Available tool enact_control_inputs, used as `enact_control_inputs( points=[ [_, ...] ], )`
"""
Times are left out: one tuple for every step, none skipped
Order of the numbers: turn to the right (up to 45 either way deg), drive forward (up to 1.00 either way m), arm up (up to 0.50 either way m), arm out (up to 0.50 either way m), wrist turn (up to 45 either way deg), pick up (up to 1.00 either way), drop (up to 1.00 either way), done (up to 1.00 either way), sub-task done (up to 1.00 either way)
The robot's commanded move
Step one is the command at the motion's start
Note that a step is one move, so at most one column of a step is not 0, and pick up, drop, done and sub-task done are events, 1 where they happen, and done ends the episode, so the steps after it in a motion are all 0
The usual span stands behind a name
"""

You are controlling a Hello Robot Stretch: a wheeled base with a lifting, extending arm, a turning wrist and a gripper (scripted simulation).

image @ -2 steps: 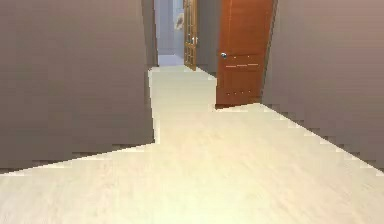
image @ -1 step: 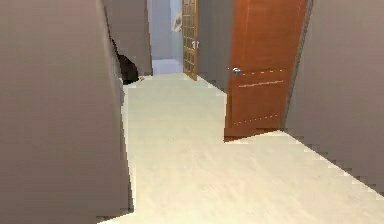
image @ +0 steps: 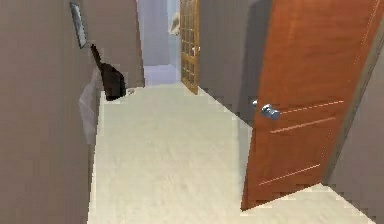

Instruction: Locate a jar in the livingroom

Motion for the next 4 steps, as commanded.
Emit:
enact_control_inputs(
  points=[
    [-12.0, 0.0, 0.0, 0.0, 0.0, 0.0, 0.0, 0.0, 0.0],
    [0.0, 0.15, 0.0, 0.0, 0.0, 0.0, 0.0, 0.0, 0.0],
    [6.0, 0.0, 0.0, 0.0, 0.0, 0.0, 0.0, 0.0, 0.0],
    [0.0, 1.0, 0.0, 0.0, 0.0, 0.0, 0.0, 0.0, 0.0]
  ],
)
